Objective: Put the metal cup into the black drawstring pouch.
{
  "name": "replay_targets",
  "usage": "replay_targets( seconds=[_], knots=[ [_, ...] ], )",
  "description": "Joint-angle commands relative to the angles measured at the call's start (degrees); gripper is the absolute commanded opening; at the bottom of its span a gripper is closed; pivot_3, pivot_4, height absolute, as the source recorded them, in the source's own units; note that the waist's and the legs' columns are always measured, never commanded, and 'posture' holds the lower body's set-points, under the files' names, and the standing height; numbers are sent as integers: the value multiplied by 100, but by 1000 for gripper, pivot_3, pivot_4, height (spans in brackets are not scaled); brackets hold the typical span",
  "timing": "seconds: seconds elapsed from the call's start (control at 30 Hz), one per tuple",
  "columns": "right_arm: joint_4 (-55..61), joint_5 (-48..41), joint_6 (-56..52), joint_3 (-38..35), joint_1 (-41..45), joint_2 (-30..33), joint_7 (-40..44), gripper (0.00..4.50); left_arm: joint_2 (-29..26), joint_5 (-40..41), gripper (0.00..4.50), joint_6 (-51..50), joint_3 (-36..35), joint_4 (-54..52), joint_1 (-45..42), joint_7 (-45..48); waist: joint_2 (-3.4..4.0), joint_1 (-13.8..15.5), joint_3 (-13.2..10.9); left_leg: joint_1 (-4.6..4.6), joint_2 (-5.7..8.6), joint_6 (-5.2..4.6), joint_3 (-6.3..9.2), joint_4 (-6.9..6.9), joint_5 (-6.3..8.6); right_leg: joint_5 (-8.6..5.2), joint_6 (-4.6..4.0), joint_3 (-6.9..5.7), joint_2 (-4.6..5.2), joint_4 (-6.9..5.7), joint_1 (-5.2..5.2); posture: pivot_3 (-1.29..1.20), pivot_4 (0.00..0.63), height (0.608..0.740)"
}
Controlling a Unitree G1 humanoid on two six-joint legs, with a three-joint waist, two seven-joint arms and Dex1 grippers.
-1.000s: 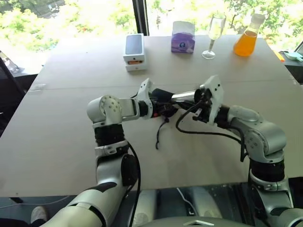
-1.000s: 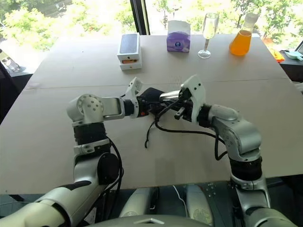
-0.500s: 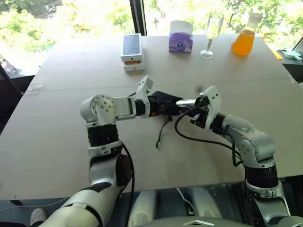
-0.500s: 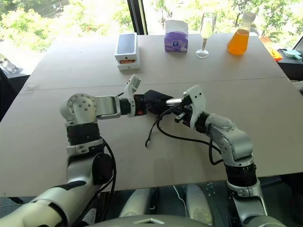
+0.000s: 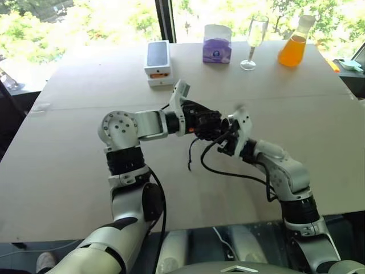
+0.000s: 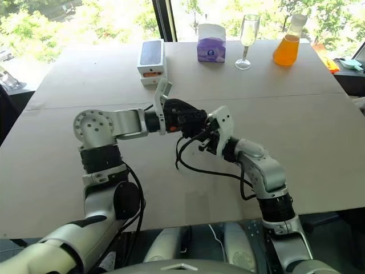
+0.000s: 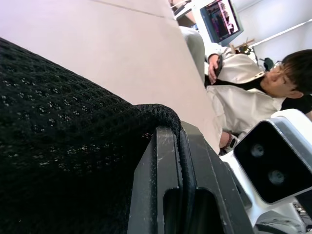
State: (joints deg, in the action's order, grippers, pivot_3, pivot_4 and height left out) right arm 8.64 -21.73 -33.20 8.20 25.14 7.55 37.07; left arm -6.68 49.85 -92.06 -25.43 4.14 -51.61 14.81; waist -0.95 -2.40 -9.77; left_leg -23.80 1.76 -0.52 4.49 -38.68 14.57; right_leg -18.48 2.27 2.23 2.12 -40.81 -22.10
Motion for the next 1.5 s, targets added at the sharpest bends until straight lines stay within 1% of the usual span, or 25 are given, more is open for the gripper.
replay_targets(
  seconds=[0.03, 0.2, 0.33, 0.4, 0.57, 0.63, 0.7, 0.8, 0.9, 0.97, 1.1, 1.2, 1.23, 1.27, 1.3, 1.33, 1.37, 1.4, 1.43, 1.47, 1.5],
  knots=[
    [-147, 361, 854, 277, 300, -148, 5, 70, 1, 686, 0, -44, 112, -45, -90, -39, 0, 2, 0, 0, 0, 1, -1, 1, 0, 0, 0, 0, 0, -1, -2, 0, 150, 740],
    [-538, 980, 1537, 787, 422, -42, 172, 70, -16, 1369, 0, -44, 367, -44, -126, -220, 0, 4, 0, -1, -1, 2, -2, 6, -1, 0, 0, 2, 0, 2, -6, 0, 150, 740],
    [-1132, 1748, 2515, 1130, 912, 139, 250, 70, -102, 1669, 0, -44, 693, 39, 17, -398, 0, 0, 0, -1, 0, 3, -4, 6, -2, 0, 0, 3, 0, 1, -6, 0, 150, 740],
    [-1338, 1961, 2890, 1191, 1096, 197, 297, 70, -165, 1653, 0, -44, 730, 105, 125, -515, 0, -8, 0, 2, -1, 5, -4, 6, -3, 0, 0, 4, -2, 0, -6, 0, 150, 740],
    [-1811, 2365, 3480, 1296, 1268, 357, 436, 70, -160, 2008, 0, -44, 603, 24, 315, -837, 0, -1, 0, 1, -3, 8, -3, 8, -5, 0, 0, 6, -2, 4, -7, 0, 150, 740],
    [-1990, 2440, 3599, 1326, 1266, 359, 487, 70, -103, 2264, 0, -44, 581, -32, 390, -1013, 0, -1, 0, -1, -2, 8, -3, 8, -5, 0, 0, 6, -1, 5, -7, 0, 150, 740],
    [-2100, 2304, 3601, 1194, 1307, 192, 431, 70, -68, 2530, 0, -44, 558, -64, 488, -1230, 0, -5, 0, 0, -3, 8, -3, 8, -5, 0, 0, 6, -2, 4, -7, 0, 150, 740],
    [-2131, 2144, 3554, 939, 1369, -49, 212, 70, -155, 3099, 0, -44, 222, 36, 740, -1680, 0, -14, 0, 1, -6, 10, -2, 9, -6, 0, 0, 8, -4, 1, -9, 0, 150, 740],
    [-1858, 1335, 3077, 481, 1195, -395, 250, 70, -342, 3345, 0, -44, -38, 117, 988, -2007, -1, 0, 0, 0, -6, 11, 1, 9, -7, 0, 0, 10, -4, 1, -10, 0, 150, 740],
    [-1820, 1360, 3084, 645, 1142, -311, 532, 70, -235, 3480, 0, 62, 56, 108, 933, -2172, -2, 11, 1, 0, -5, 11, 1, 8, -7, 0, -1, 10, -3, 2, -9, 0, 150, 740],
    [-2142, 2091, 3693, 1307, 1335, -55, 864, 70, 229, 3870, 0, 431, 422, 220, 673, -2601, -4, 77, 1, -2, 3, 10, 8, 1, -7, 1, -1, 8, 4, 7, -2, 0, 150, 740],
    [-2409, 2350, 3804, 1424, 1476, -10, 952, 70, 281, 4238, 0, 613, 645, 179, 702, -2877, -5, 10, 2, -2, 1, 10, 6, -1, -7, 1, -1, 8, 1, 3, -3, 0, 150, 740],
    [-2510, 2459, 3874, 1428, 1500, 42, 940, 354, 224, 4308, 0, 646, 689, 167, 769, -2934, -5, -9, 2, 0, -2, 11, 3, 0, -7, 1, -1, 9, -3, -1, -5, 0, 150, 740],
    [-2561, 2427, 3830, 1363, 1488, 43, 959, 741, 148, 4333, 0, 684, 718, 154, 848, -2983, -5, -17, 2, 2, -4, 11, 3, 3, -7, 1, -1, 9, -6, -2, -5, 0, 150, 740],
    [-2589, 2389, 3784, 1303, 1473, 36, 966, 1029, 80, 4352, 0, 726, 744, 145, 913, -3025, -5, -25, 2, 3, -5, 13, 3, 5, -8, 1, -1, 9, -8, -3, -7, 0, 150, 740],
    [-2603, 2437, 3793, 1293, 1464, 84, 972, 1465, 11, 4348, 0, 774, 766, 135, 972, -3057, -5, -25, 2, 7, -6, 15, 4, 9, -10, 1, -1, 10, -11, -3, -7, 0, 150, 740],
    [-2617, 2532, 3842, 1312, 1455, 157, 967, 2028, -56, 4331, 0, 826, 787, 123, 1023, -3077, -5, -21, 2, 8, -7, 17, 5, 12, -11, 1, -1, 10, -11, -3, -8, 0, 150, 740],
    [-2598, 2620, 3891, 1292, 1422, 237, 902, 2449, -137, 4250, 0, 879, 795, 112, 1082, -3063, -5, -11, 2, 7, -7, 17, 5, 12, -11, 1, -1, 11, -11, -3, -8, 0, 150, 740],
    [-2506, 2673, 3873, 1278, 1367, 342, 906, 3066, -208, 4145, 0, 947, 810, 107, 1147, -3053, -5, -4, 2, 6, -4, 17, 4, 11, -11, 1, -1, 11, -9, -2, -8, 0, 150, 740],
    [-2436, 2689, 3845, 1264, 1328, 405, 913, 3066, -257, 4081, 0, 998, 828, 104, 1191, -3045, -5, 2, 2, 5, -3, 17, 4, 10, -11, 1, -1, 11, -7, -1, -8, 0, 150, 740],
    [-2260, 2663, 3715, 1224, 1244, 529, 980, 3769, -348, 3910, 0, 1046, 855, 109, 1248, -2969, -5, 20, 2, 2, -2, 17, 4, 8, -11, 1, -1, 11, -7, 1, -8, 0, 150, 740]
  ],
)
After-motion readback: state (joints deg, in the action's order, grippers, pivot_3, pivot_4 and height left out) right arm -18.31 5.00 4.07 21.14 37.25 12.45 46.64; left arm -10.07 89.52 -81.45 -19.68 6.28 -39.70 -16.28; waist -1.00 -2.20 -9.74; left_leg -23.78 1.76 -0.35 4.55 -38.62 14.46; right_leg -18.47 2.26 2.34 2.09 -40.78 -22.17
